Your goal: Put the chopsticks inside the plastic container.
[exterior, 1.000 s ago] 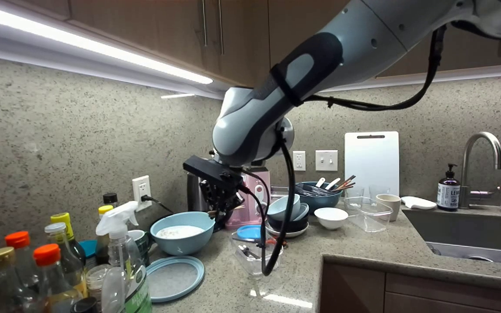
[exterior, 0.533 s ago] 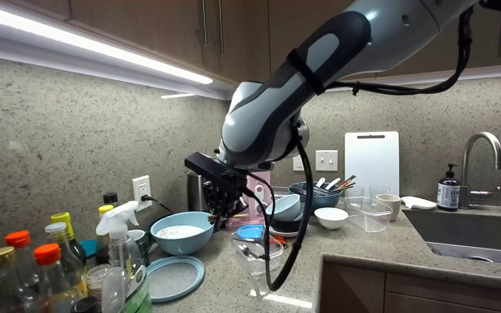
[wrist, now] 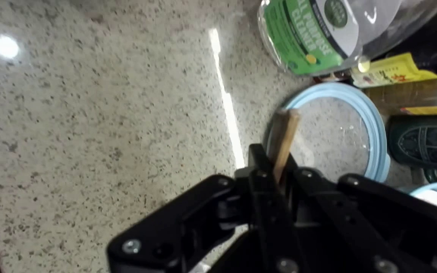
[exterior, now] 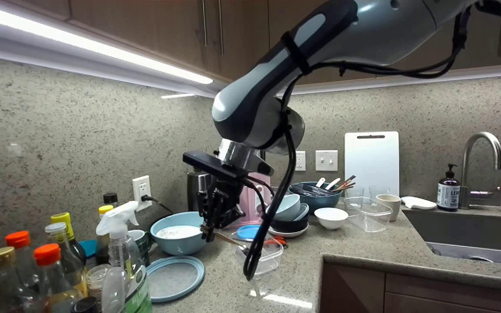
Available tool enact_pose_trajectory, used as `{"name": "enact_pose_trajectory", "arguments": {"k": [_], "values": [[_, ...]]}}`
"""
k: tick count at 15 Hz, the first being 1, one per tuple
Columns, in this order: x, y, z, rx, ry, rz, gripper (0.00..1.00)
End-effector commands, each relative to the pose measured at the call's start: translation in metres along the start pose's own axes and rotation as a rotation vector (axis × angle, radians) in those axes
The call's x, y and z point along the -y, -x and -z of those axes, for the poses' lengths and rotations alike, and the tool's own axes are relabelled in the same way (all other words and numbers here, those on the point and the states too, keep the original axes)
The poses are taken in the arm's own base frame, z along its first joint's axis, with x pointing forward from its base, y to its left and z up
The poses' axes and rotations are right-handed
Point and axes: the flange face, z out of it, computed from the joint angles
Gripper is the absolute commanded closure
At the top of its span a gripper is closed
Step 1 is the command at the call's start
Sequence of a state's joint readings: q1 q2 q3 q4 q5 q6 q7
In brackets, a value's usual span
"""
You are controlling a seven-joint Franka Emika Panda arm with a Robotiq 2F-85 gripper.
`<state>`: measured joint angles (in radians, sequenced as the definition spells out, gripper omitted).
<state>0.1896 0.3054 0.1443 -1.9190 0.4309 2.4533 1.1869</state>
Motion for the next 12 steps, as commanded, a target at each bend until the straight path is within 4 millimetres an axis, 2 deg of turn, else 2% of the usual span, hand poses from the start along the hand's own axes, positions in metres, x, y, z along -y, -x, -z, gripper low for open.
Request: {"name": "enact_pose_trajectory", "arguments": {"k": [1,2,4,5,7,9,12], "values": [[0.005,-0.018,0.007,0.049,-0.028,-0.001,0.98],[0.003,-0.009,0.006,0.037,-0.007,-0.008,0.91],[0.005,-0.018,0.008,0.032,-0.013,-0.016,0.91],[0.005,-0.019,0.007,0.032,-0.013,-0.017,0.98],[0.003,-0.025,0.013,0.077,0.035,0.004,0.98],[0.004,-0.037,0.017,0.144,0.061,0.040,0.98],[0.007,-0.070,0.024,0.201,0.087,0.144,0.98]]}}
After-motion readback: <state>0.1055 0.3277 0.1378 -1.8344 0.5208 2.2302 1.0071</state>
